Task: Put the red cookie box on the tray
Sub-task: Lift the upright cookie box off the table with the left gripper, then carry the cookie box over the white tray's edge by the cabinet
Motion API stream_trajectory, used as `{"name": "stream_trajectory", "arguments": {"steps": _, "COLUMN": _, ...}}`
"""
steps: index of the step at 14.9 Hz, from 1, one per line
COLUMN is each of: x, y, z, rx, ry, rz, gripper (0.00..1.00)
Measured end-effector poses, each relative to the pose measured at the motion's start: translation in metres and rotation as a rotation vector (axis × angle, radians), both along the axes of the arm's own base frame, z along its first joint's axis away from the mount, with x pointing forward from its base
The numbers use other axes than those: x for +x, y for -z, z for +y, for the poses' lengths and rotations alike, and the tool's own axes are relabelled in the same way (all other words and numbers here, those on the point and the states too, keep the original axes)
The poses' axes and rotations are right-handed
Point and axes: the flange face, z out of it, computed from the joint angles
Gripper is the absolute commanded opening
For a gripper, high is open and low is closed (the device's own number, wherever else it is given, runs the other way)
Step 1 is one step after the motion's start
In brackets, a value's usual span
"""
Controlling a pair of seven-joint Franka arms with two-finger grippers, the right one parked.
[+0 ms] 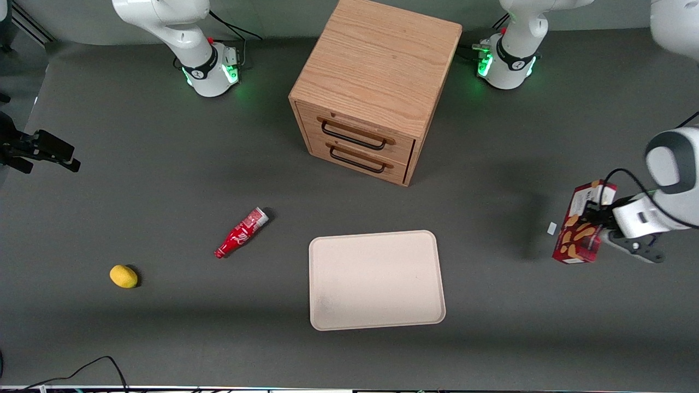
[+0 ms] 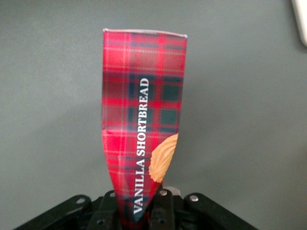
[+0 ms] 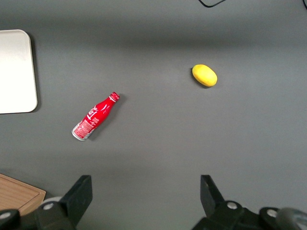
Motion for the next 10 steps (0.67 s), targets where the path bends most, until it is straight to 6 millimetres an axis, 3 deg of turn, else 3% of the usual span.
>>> {"name": "stream_trajectory", "arguments": {"steps": 5, "x": -0.009, "y": -0.137, "z": -0.021, "rx": 0.004, "ry": -0.143, "rz": 0.098, "gripper": 0.0}}
{"name": "stream_trajectory", "arguments": {"steps": 7, "x": -0.017, "y": -0.182, "z": -0.051, "rx": 0.016, "ry": -0.196, "rz": 0.119, "gripper": 0.0}}
{"name": "stream_trajectory", "arguments": {"steps": 10, "x": -0.024, "y": -0.223, "z": -0.128, "rx": 0.039, "ry": -0.305, "rz": 0.123, "gripper": 0.0}}
